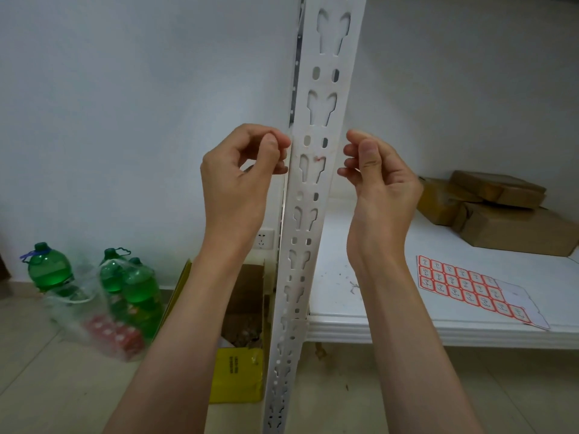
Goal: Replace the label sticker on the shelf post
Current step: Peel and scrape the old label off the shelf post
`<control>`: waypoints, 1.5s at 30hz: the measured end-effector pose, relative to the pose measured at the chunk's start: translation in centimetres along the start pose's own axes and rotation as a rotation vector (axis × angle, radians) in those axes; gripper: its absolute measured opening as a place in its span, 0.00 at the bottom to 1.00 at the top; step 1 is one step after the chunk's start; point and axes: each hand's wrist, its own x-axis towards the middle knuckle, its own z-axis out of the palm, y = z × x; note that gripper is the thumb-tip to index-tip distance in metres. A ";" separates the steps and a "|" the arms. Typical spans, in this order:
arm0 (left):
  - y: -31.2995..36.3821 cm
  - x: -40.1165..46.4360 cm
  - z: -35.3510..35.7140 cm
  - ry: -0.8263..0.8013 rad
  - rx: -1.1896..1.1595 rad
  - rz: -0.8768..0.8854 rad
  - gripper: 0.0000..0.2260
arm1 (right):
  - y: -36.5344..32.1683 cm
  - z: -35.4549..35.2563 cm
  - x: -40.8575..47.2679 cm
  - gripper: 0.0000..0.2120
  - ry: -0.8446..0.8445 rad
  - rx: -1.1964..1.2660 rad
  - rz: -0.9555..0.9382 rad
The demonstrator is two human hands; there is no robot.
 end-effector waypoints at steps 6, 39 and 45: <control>1.9 0.0 -0.3 0.029 0.050 0.107 0.04 | 0.0 -1.1 0.4 0.04 -0.001 -0.055 0.118; -0.2 -0.8 0.3 0.019 0.060 -0.080 0.10 | 3.3 -5.4 1.6 0.16 -0.130 -0.855 -0.034; -0.1 -0.6 0.6 -0.029 0.064 -0.085 0.11 | -0.7 -1.1 0.5 0.12 -0.151 -0.333 -0.234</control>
